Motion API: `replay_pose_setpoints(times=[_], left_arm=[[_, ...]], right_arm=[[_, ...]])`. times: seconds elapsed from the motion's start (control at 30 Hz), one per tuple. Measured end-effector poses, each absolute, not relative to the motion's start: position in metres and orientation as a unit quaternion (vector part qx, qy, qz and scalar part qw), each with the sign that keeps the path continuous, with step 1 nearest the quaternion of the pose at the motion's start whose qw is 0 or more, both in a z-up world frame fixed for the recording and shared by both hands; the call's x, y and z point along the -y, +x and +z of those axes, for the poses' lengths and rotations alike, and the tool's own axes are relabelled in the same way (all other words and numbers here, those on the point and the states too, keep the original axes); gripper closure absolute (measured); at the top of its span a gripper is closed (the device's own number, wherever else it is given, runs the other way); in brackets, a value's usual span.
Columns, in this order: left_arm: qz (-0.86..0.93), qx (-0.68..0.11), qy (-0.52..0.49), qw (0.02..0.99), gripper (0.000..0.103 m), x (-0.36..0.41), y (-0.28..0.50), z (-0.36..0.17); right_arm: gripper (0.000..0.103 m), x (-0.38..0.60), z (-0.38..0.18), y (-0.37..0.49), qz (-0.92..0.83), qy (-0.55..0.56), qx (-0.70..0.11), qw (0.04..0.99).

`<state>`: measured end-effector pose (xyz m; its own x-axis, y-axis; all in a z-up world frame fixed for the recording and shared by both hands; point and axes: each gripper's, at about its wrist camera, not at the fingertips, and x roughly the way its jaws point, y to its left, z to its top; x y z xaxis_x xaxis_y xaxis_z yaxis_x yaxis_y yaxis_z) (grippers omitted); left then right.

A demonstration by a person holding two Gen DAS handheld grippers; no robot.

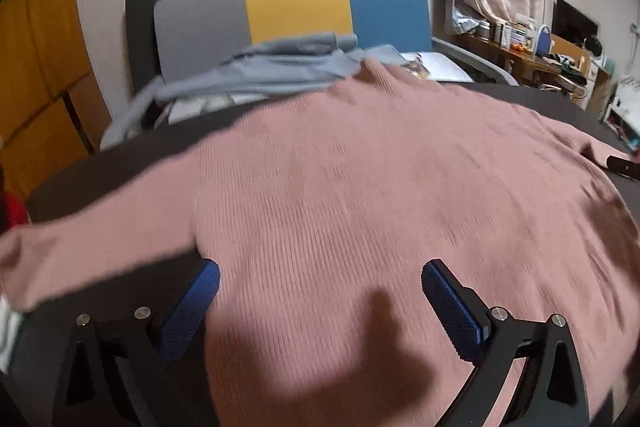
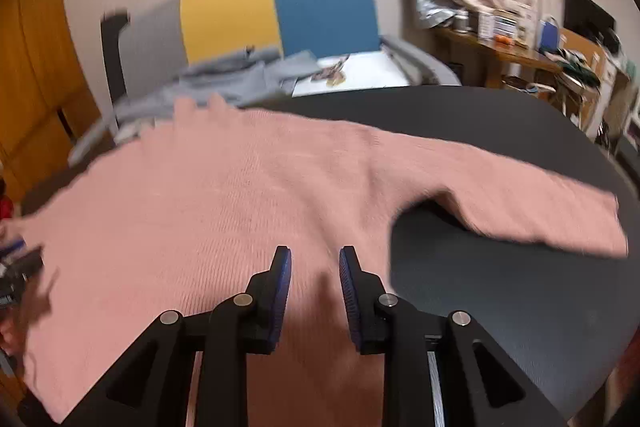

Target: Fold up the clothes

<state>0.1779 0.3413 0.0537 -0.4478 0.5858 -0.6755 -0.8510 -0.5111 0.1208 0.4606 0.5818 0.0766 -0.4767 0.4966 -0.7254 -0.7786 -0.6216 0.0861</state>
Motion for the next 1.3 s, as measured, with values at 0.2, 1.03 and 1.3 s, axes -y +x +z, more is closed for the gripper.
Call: replay_pose_setpoints(times=[0.2,1.03,1.3], left_arm=[[0.832,-0.297,-0.293,0.365,0.000,-0.382,0.147,0.024],[0.819,-0.252,-0.322,0.402,0.000,-0.449,0.074,0.069],[0.797,-0.240,-0.377,0.407,0.000,-0.554,0.026,0.075]], right_arm=[[0.078,-0.625,0.042,0.410,0.811,-0.409,-0.186,0.376],[0.077,-0.668,0.084,0.316,0.868,-0.378,-0.185,0.264],[0.074,-0.731,0.081,0.213,0.866,-0.395,-0.205,0.228]])
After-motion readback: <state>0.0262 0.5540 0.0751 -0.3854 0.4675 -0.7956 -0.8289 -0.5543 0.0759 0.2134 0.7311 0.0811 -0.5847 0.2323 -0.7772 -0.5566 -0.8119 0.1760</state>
